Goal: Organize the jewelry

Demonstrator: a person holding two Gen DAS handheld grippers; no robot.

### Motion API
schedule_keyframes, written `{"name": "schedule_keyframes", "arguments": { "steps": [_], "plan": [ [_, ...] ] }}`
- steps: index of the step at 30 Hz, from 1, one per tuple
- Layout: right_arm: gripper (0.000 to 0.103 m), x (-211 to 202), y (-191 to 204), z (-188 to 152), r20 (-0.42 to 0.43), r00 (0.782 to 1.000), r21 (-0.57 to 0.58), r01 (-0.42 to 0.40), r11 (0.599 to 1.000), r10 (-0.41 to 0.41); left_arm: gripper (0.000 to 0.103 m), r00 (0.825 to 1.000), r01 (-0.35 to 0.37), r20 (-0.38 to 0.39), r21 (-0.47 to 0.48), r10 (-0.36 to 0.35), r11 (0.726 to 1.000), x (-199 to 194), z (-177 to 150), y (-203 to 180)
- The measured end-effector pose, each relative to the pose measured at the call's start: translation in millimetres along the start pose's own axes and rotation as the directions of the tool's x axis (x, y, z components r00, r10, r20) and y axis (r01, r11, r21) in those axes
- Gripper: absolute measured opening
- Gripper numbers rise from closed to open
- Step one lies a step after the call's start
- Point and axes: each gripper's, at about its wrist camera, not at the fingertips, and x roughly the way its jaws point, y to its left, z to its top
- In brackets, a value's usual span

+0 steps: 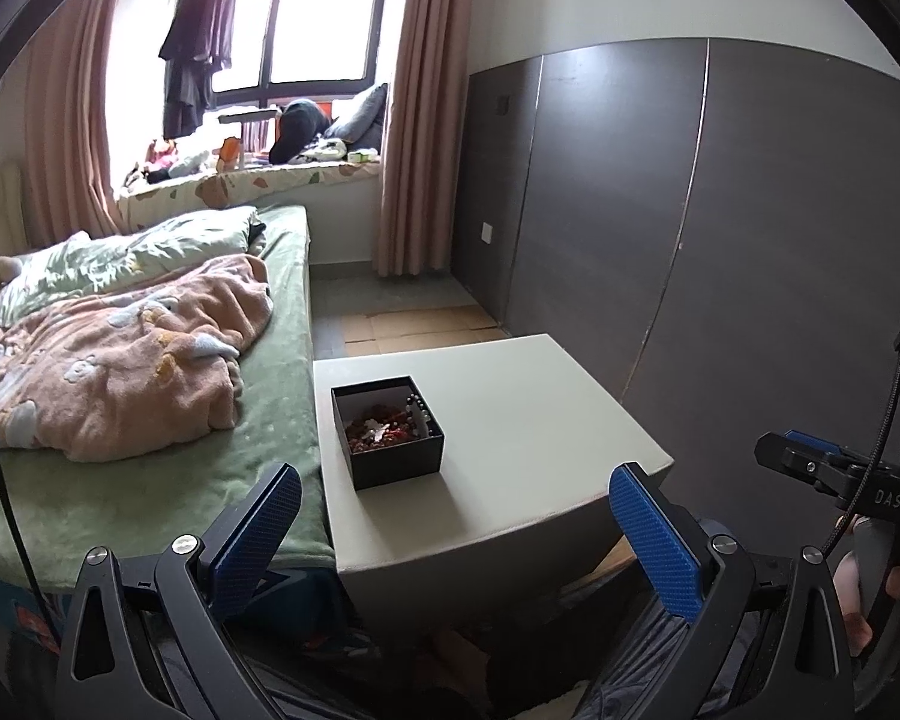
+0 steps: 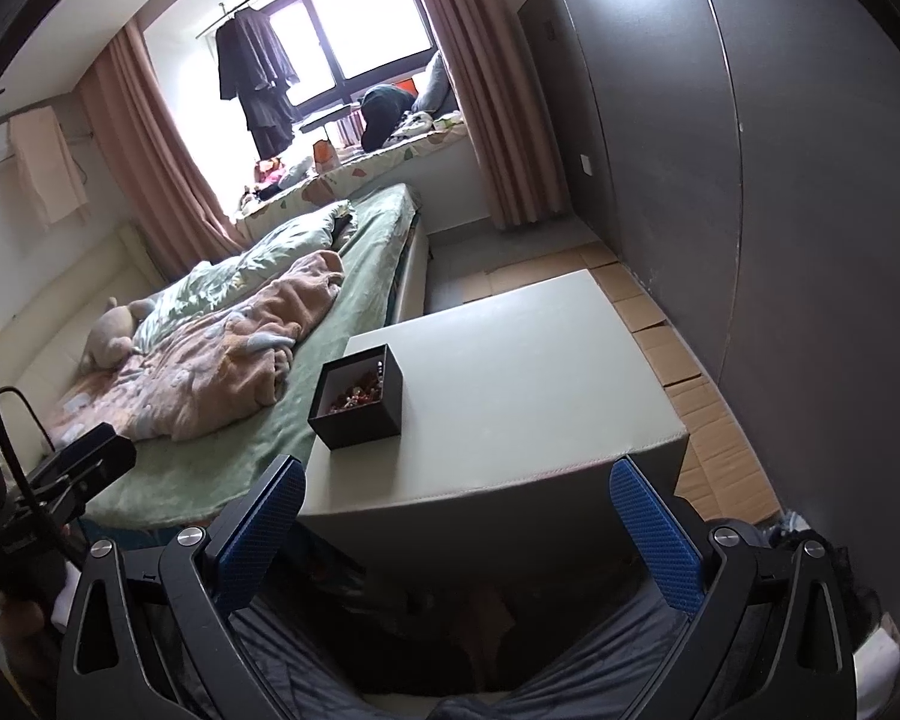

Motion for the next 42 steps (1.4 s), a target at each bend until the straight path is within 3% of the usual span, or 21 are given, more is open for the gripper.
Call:
{"name": "schedule_keyframes", "arguments": {
  "steps": [42],
  "plan": [
    [0.102, -12, 0, 6, 0.015, 1.0, -0.019, 0.016, 1.0, -0.016, 0.103, 0.999, 0.01, 0.034, 0.011, -0.01, 1.0, -20, 5, -7]
  ]
}}
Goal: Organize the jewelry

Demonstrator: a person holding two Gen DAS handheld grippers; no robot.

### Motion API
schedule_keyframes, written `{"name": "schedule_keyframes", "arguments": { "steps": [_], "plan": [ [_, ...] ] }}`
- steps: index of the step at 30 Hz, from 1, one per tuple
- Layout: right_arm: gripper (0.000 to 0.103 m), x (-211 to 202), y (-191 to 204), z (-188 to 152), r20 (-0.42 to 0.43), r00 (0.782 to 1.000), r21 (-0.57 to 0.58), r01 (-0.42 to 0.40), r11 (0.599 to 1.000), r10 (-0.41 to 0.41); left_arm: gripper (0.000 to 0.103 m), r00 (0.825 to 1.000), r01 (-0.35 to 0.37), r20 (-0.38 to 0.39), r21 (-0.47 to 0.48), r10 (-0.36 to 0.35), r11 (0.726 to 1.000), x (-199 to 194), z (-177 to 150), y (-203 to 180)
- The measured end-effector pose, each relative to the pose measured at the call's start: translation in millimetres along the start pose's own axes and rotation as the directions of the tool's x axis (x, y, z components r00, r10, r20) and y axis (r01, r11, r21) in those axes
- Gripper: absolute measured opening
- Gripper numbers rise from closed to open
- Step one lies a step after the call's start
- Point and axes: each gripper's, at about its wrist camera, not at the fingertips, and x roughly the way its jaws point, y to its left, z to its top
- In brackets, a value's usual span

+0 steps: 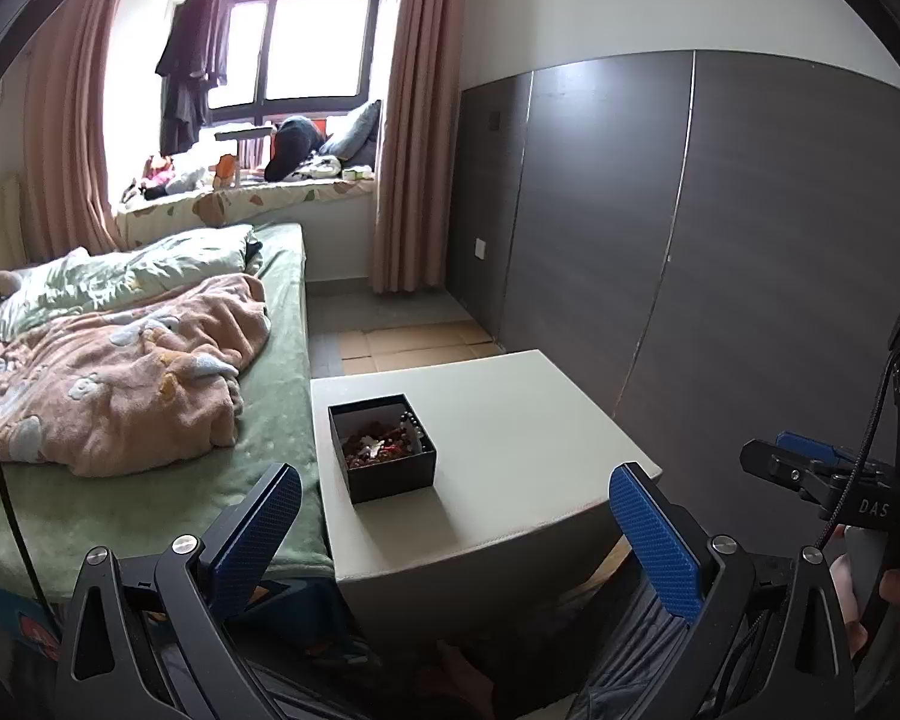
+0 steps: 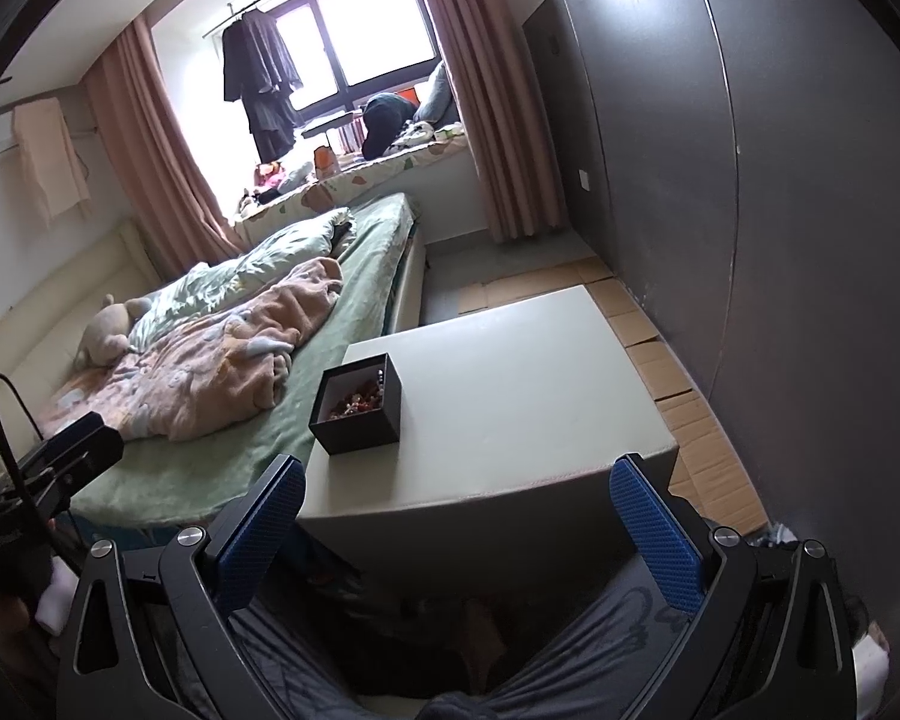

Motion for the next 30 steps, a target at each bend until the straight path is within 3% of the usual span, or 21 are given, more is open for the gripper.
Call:
{"name": "schedule_keyframes", "arguments": {
  "steps": [30],
  "plan": [
    [0.102, -18, 16, 8, 0.055, 0.998, -0.088, 0.03, 0.996, -0.026, 0.102, 0.999, -0.02, 0.029, -0.003, 0.02, 1.0, -11, 3, 6]
  ]
}}
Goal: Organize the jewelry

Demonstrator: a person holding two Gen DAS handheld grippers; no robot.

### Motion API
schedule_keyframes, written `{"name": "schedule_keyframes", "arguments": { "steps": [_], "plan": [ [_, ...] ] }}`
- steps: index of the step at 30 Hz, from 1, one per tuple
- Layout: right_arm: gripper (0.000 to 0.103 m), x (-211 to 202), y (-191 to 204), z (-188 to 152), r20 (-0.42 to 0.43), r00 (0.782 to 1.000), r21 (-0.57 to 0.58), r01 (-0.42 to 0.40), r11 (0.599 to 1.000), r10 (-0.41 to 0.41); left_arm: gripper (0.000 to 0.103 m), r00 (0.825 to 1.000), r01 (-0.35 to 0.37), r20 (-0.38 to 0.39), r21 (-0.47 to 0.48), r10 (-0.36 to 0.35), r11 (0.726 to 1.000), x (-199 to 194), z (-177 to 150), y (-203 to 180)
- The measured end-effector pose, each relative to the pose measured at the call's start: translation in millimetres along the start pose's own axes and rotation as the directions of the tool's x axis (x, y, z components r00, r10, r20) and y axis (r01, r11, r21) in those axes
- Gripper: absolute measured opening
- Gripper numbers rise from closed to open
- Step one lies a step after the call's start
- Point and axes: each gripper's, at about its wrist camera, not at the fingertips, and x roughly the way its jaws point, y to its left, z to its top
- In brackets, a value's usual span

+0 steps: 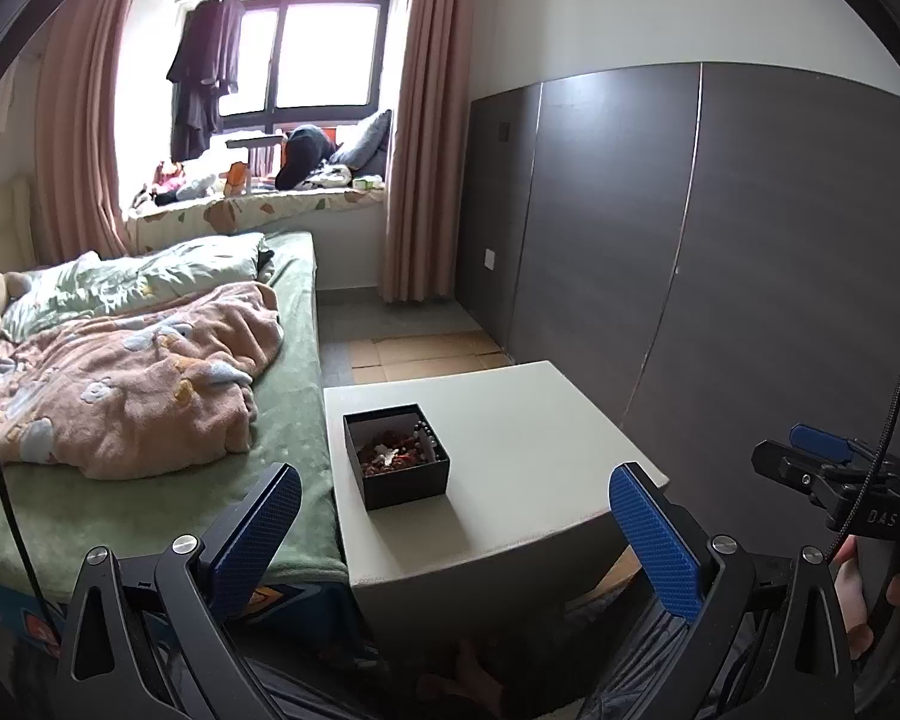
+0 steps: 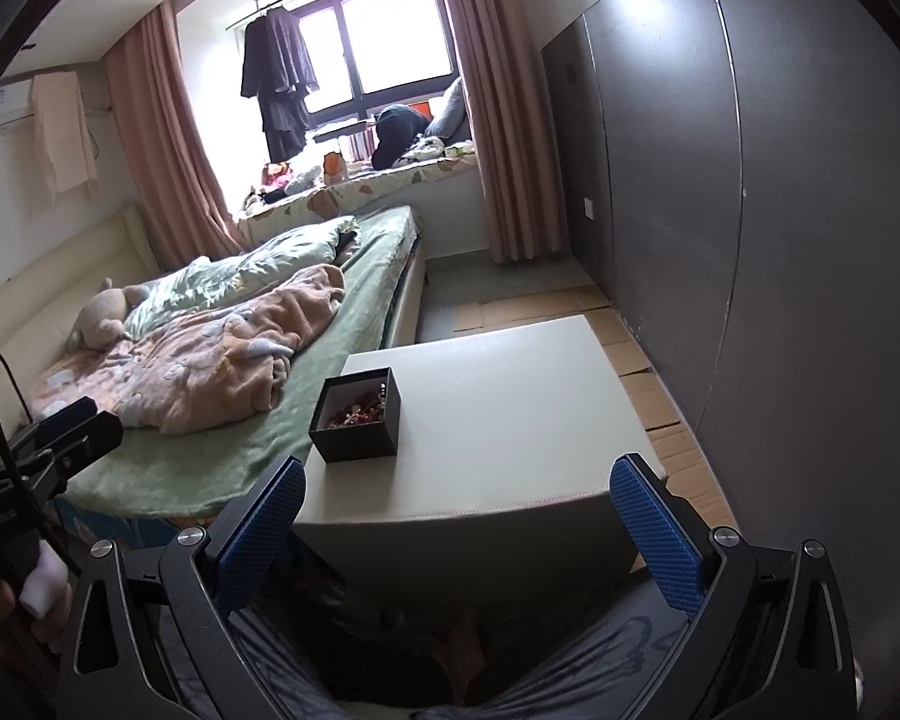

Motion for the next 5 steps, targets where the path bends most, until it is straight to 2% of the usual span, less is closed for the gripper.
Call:
{"name": "schedule_keyframes", "arguments": {
  "steps": [5],
  "plan": [
    [0.102, -3.5, 4.3, 0.1, 0.038, 0.999, -0.017, 0.039, 0.999, -0.038, 0.102, 0.999, -0.018, 0.027, 0.018, 0.018, 1.0, -3.8, -1.4, -1.2]
  ]
}}
